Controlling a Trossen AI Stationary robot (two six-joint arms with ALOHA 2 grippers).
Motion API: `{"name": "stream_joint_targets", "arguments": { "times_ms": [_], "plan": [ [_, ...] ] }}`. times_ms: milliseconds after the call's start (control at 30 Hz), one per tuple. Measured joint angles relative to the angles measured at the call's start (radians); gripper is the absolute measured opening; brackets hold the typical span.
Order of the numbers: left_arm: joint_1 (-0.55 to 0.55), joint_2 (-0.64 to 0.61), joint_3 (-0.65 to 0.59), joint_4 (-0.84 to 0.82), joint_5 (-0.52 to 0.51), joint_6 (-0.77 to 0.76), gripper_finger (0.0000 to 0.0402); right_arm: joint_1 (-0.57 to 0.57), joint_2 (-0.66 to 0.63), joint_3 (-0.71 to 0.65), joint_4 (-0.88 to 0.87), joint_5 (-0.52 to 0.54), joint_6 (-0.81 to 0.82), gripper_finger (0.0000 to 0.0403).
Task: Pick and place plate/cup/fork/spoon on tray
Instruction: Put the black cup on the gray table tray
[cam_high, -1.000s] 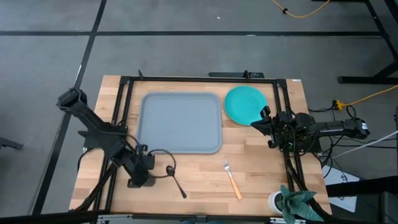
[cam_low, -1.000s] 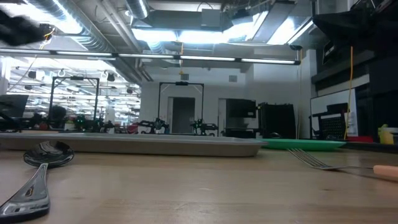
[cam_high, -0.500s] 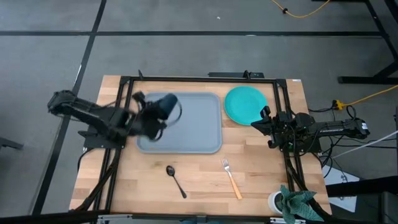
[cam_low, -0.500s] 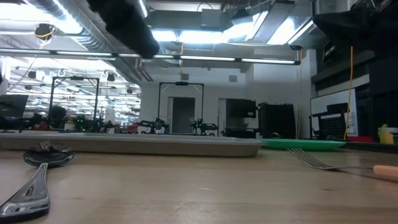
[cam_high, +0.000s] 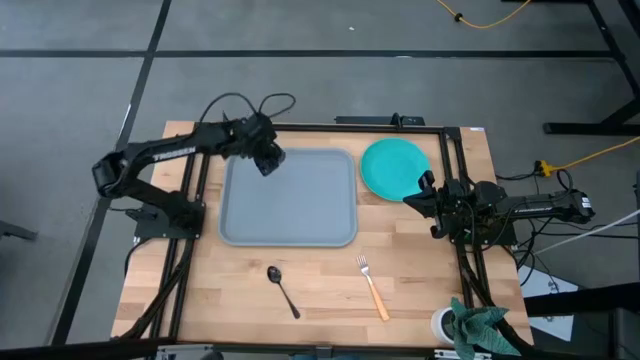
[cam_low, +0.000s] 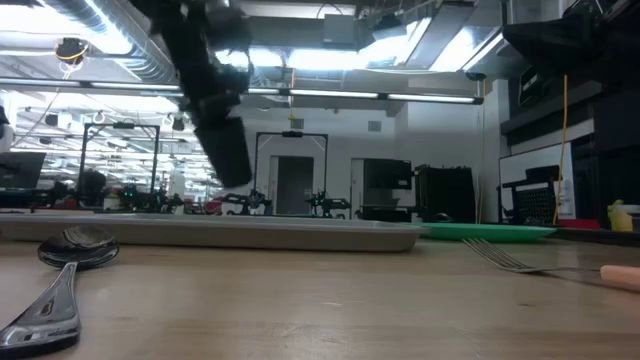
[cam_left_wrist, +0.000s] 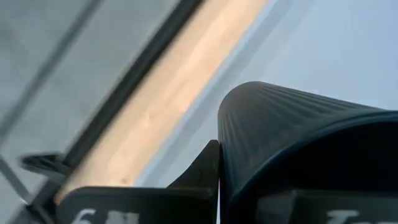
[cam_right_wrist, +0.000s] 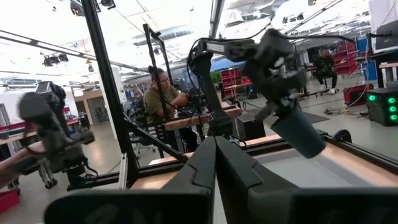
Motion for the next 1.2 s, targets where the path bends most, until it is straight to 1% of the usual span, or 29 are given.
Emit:
{"name": "stream_joint_targets", "arguments": {
  "times_ms": [100,233,300,433,567,767,933,1100,1200],
  "plan": [
    [0.060,0.030,0.000,-0.063,0.078,0.000,0.0000,0.000,0.000,0.000,-0.001,0.000,0.001,0.0016],
    [0.116,0.039,0.000,-0.188,0.073,0.001,0.0000,0.000,0.000,0.000,-0.013,0.000,0.002,0.0016],
    [0.147,0.039,0.000,-0.221,0.081,0.001,0.0000,0.000,0.000,0.000,-0.021,0.000,0.002,0.0016],
    [0.198,0.040,-0.001,-0.226,0.131,0.001,0.0000,0.000,0.000,0.000,-0.023,0.000,0.036,0.0016],
    [0.236,0.040,-0.005,-0.223,0.138,0.001,0.0000,0.000,0.000,0.000,-0.023,-0.001,0.078,0.0016],
    [0.259,0.040,-0.085,-0.225,0.137,0.001,0.0000,0.000,0.000,0.000,-0.023,-0.001,0.077,0.0016],
    [0.259,0.040,-0.117,-0.194,0.132,0.001,0.0007,0.000,0.000,0.000,-0.023,-0.001,0.076,0.0016],
    [0.259,0.040,-0.118,-0.183,0.079,0.002,0.0020,0.000,0.000,0.000,-0.023,-0.001,0.075,0.0016],
    [0.258,0.040,-0.118,-0.183,0.075,0.001,0.0024,0.000,0.000,0.000,-0.023,-0.001,0.074,0.0016]
  ]
}}
